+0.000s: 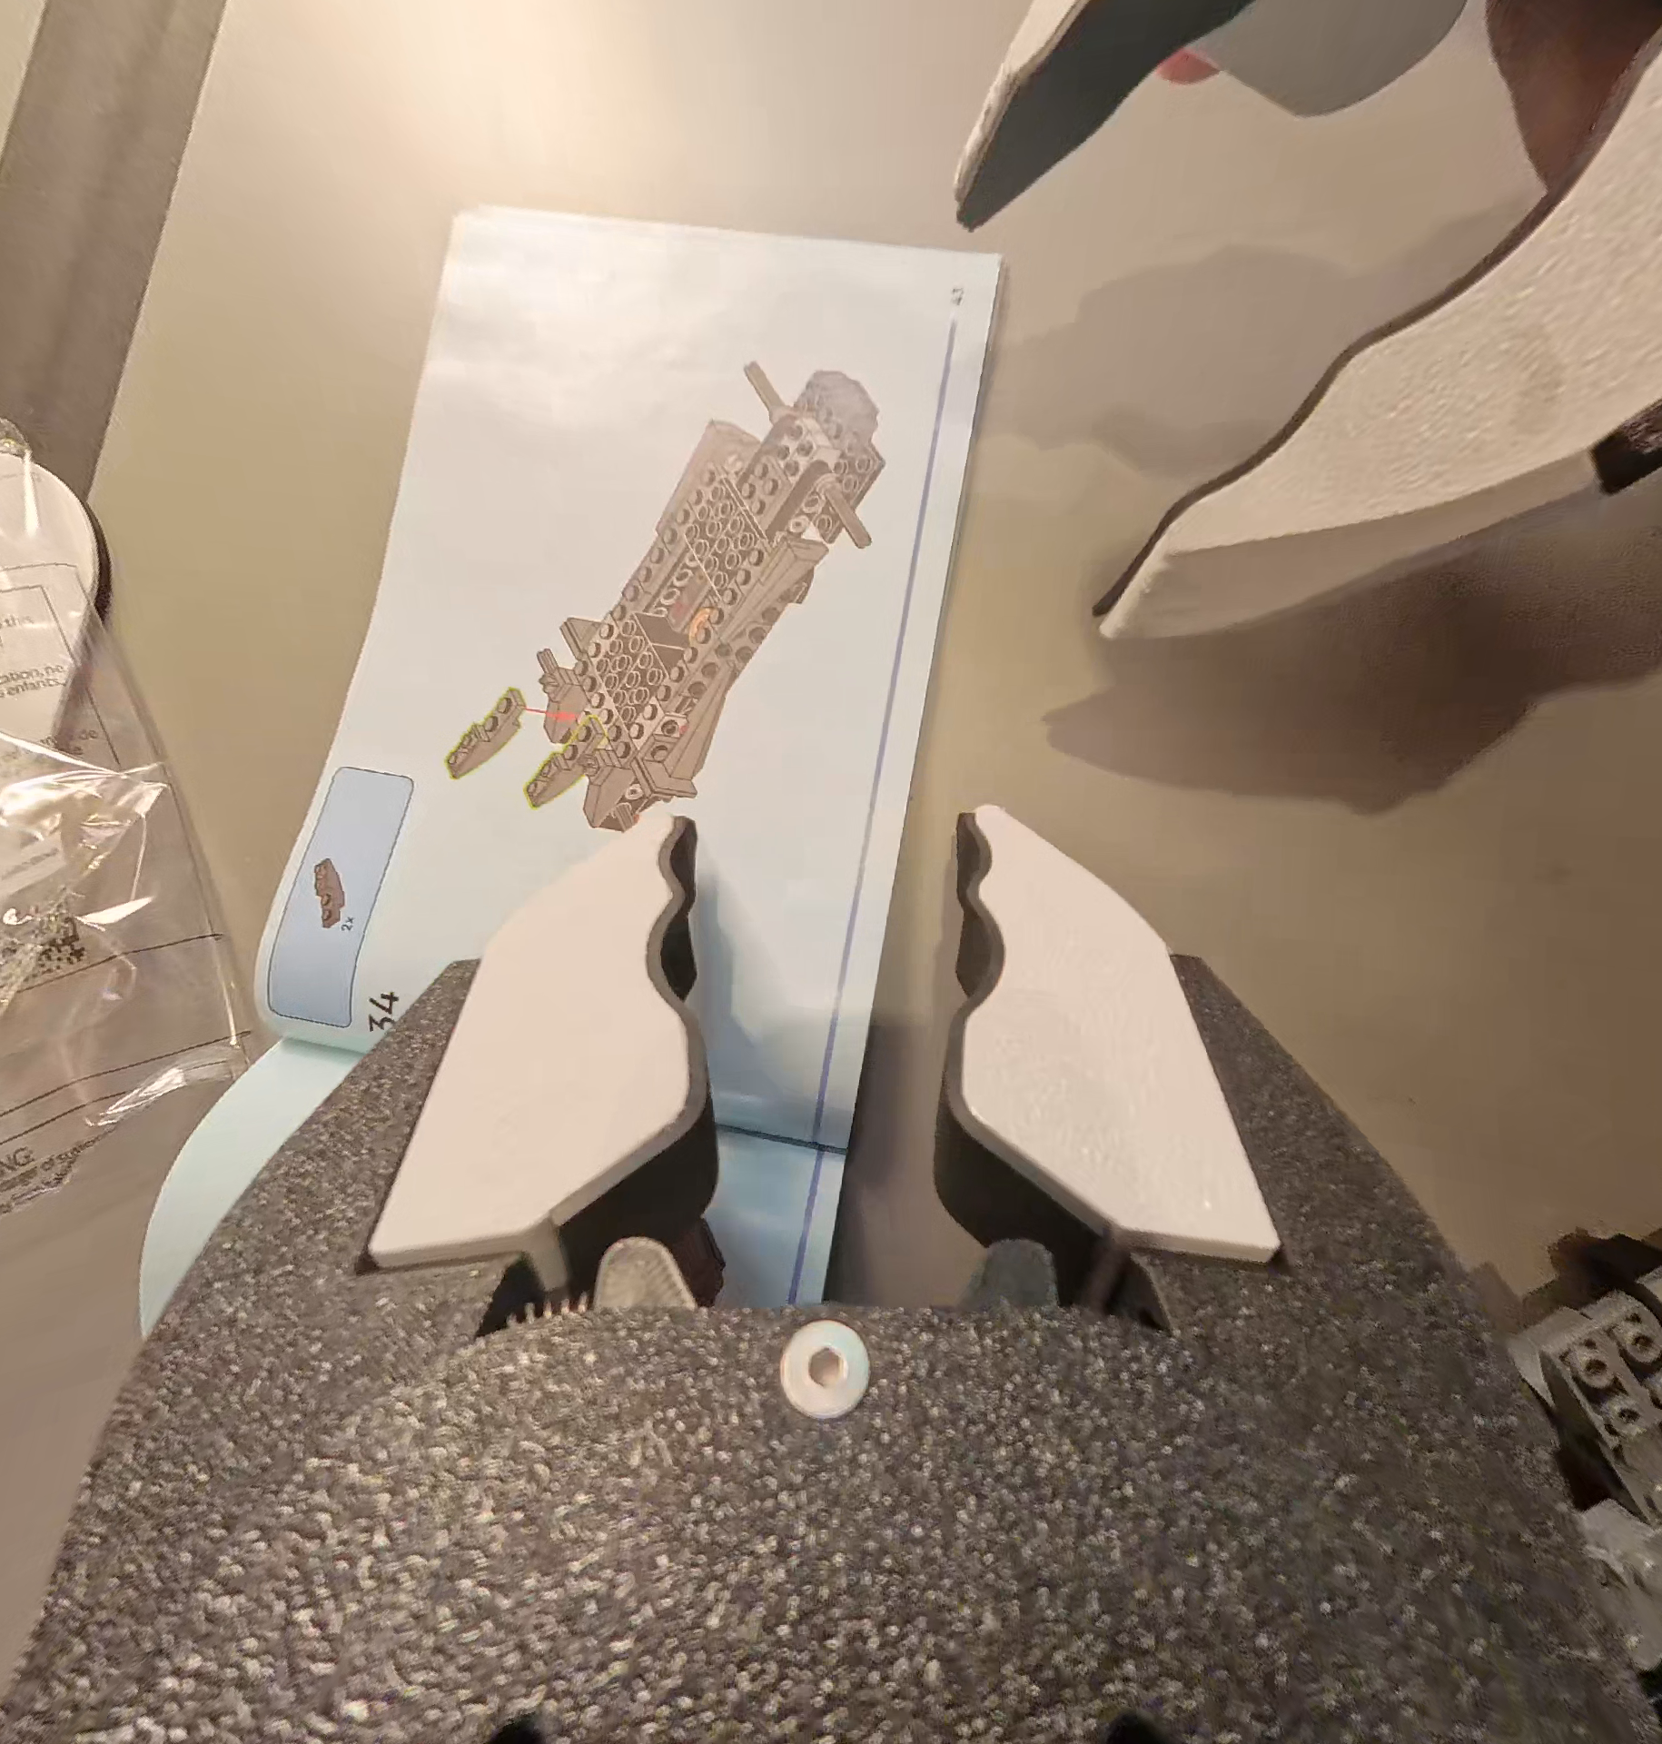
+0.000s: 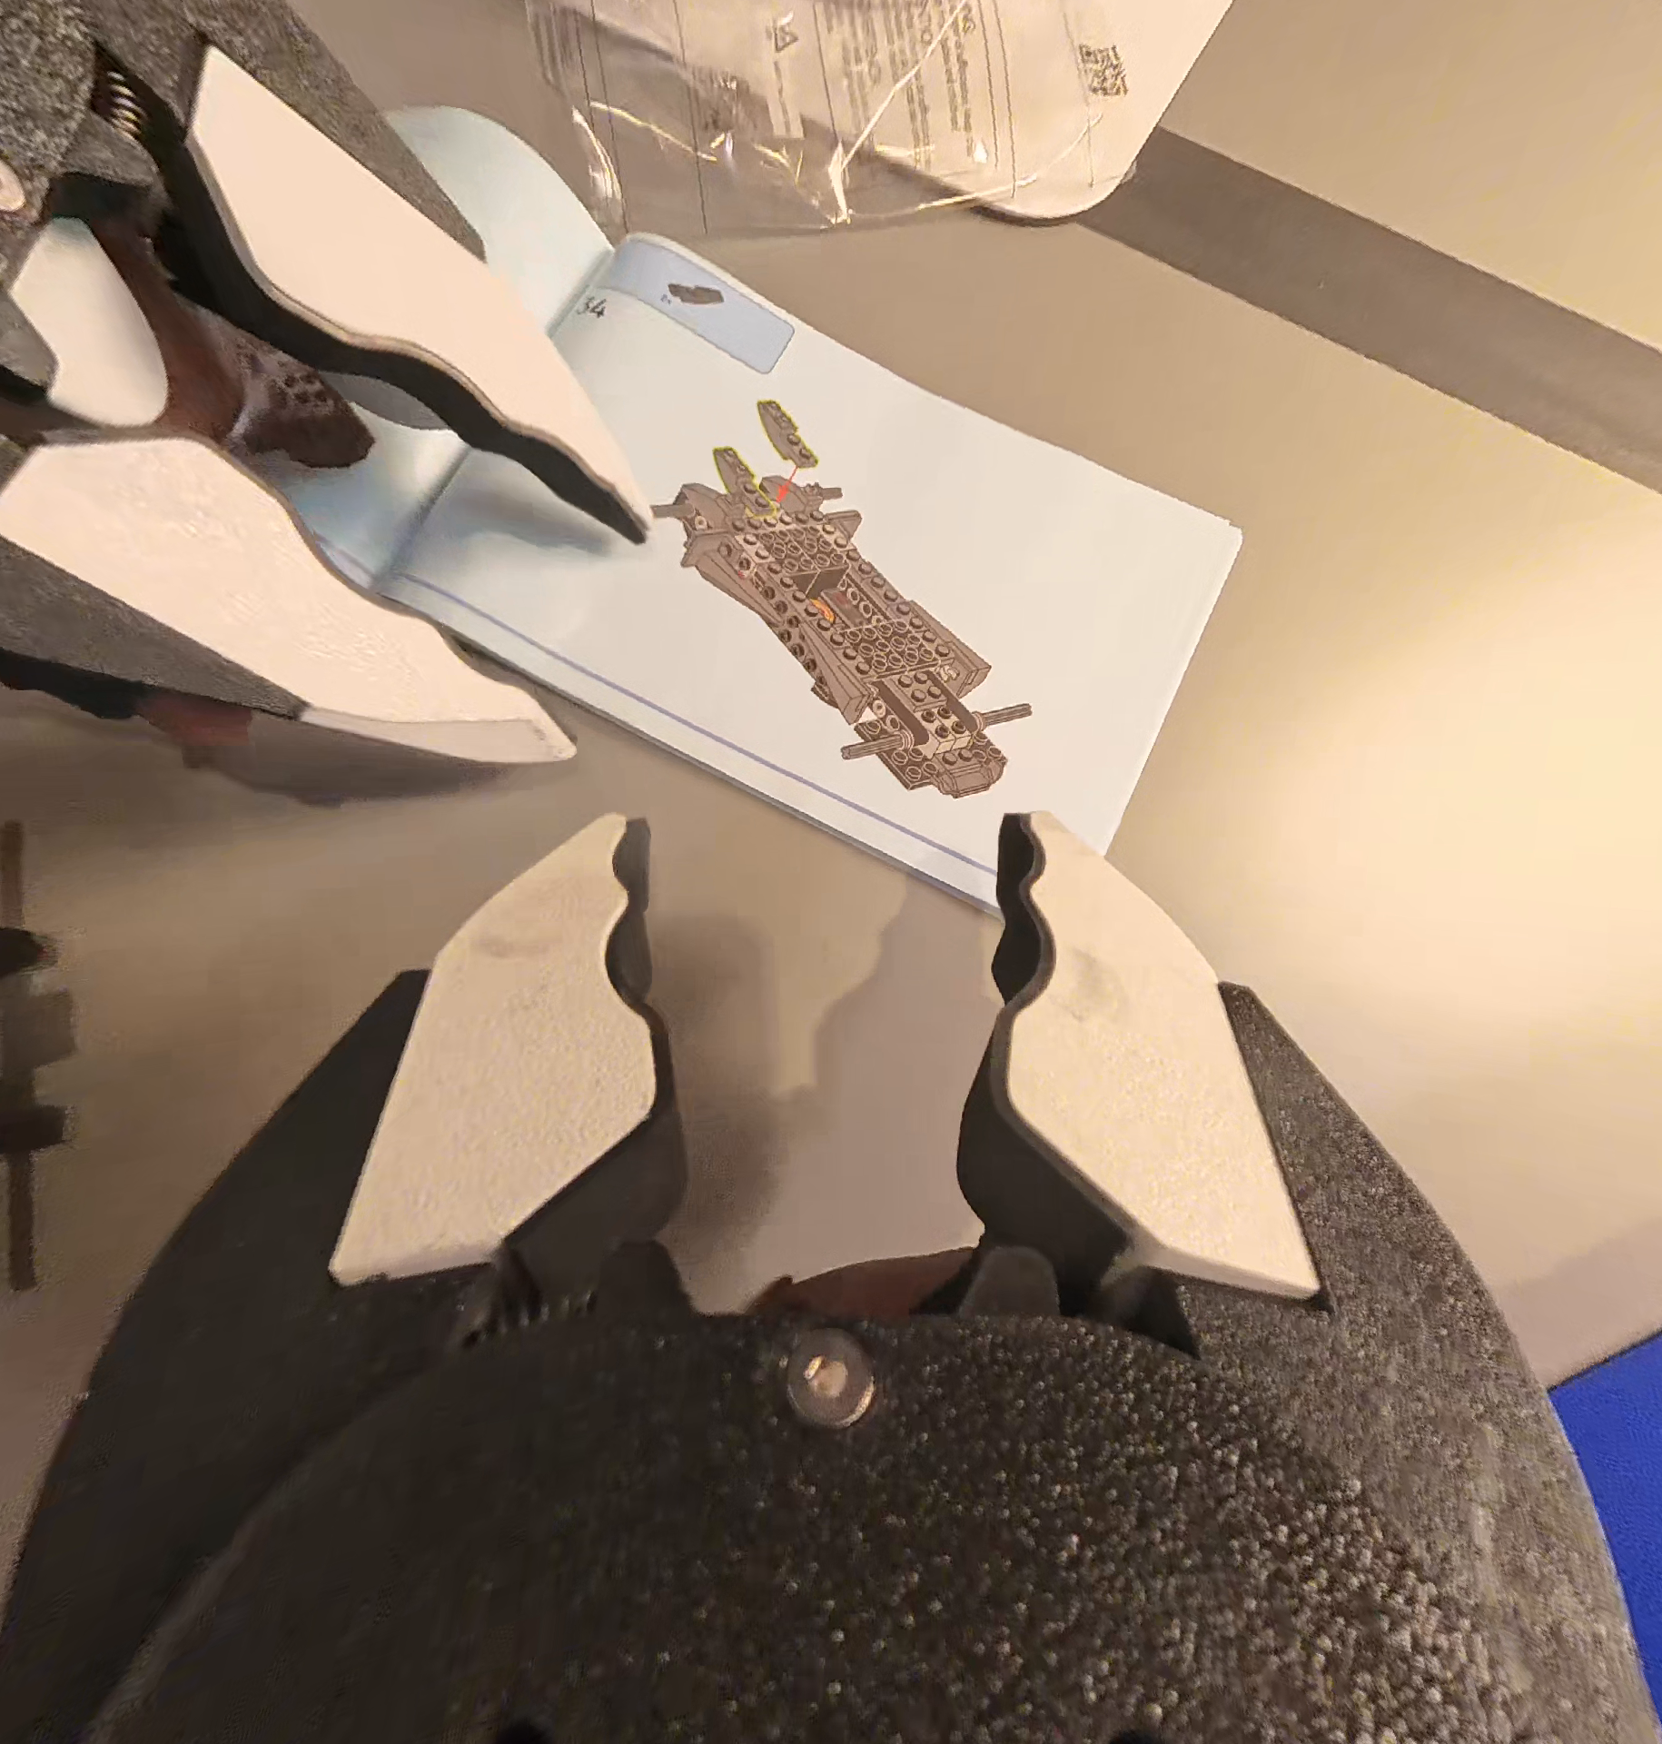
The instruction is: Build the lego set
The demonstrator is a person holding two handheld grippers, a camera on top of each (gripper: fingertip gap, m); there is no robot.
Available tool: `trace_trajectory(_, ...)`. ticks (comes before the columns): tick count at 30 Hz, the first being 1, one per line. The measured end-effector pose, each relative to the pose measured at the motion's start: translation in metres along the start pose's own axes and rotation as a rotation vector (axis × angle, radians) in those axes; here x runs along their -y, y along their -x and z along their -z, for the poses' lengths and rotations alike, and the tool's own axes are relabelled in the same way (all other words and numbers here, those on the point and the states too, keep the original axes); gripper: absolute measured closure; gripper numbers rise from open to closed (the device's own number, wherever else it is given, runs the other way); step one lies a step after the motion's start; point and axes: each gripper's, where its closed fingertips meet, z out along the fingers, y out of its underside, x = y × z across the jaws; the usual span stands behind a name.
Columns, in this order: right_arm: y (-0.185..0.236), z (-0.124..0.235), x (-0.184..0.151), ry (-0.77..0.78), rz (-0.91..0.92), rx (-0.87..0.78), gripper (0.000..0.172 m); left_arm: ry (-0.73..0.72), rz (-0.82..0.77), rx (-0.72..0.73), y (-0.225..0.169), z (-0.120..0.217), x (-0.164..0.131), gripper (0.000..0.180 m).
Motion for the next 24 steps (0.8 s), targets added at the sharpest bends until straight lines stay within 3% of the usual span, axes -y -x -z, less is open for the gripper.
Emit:
trace_trajectory(12, 0.001, -0.001, -0.001, -0.006, 0.004, 0.019, 0.101, 0.023, -0.01, 0.008, -0.002, -0.005, -0.004, 0.15)
trace_trajectory(24, -0.009, -0.001, -0.008, 0.018, -0.005, 0.003, 0.101, 0.007, 0.002, -0.002, -0.001, 0.002, -0.002, 0.161)
